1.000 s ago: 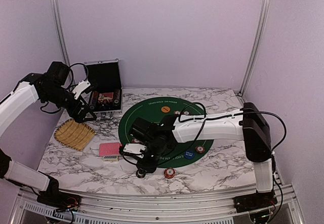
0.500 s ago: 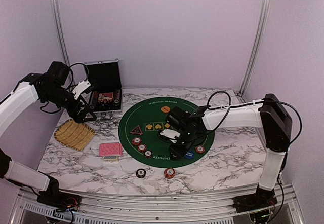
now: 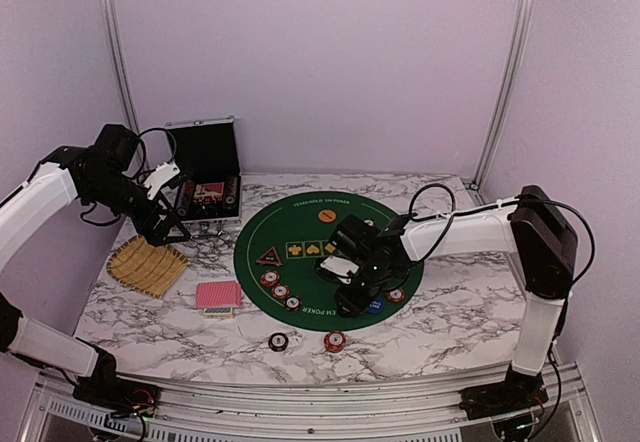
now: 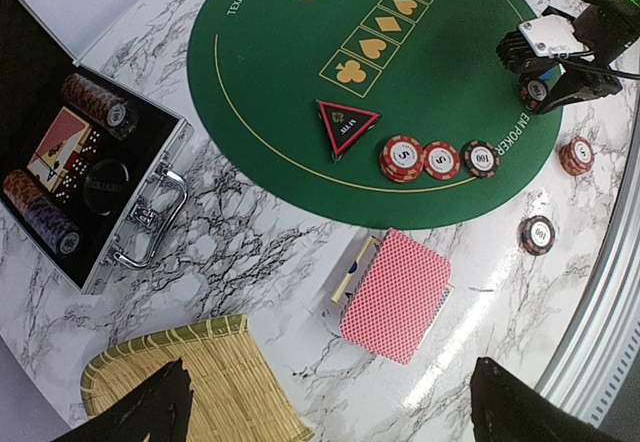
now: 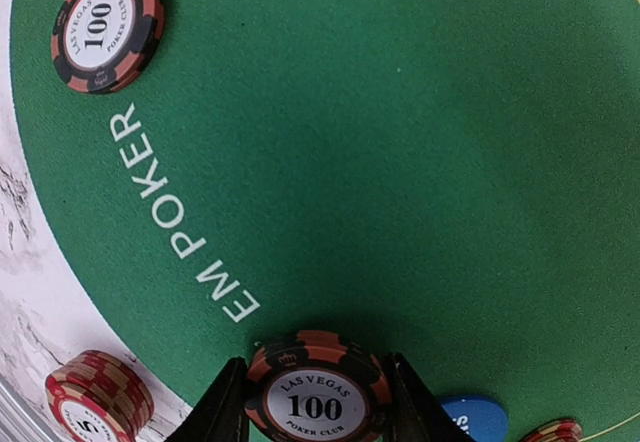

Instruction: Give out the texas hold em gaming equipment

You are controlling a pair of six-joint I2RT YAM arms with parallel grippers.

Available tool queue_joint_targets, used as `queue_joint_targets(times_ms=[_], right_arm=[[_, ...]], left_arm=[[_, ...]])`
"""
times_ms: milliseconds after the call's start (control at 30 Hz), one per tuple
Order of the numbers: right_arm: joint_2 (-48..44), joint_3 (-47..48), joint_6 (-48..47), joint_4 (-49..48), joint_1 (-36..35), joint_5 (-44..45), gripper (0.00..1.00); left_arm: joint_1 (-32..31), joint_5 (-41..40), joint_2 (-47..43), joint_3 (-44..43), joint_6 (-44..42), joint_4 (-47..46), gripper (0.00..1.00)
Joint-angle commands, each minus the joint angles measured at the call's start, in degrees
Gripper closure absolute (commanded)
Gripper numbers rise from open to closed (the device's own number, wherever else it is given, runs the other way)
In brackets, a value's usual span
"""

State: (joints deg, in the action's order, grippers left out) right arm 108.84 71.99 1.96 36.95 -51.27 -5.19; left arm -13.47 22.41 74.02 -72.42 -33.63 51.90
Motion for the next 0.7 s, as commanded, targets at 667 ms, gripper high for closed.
queue_joint_targets(times_ms=[667], right_arm=[[-5.11,11.76,3.42,5.44,0.55,7.71,0.27]], left_arm=[[-0.49,-2.27,1.55,1.17,-5.49,5.85,0.01]])
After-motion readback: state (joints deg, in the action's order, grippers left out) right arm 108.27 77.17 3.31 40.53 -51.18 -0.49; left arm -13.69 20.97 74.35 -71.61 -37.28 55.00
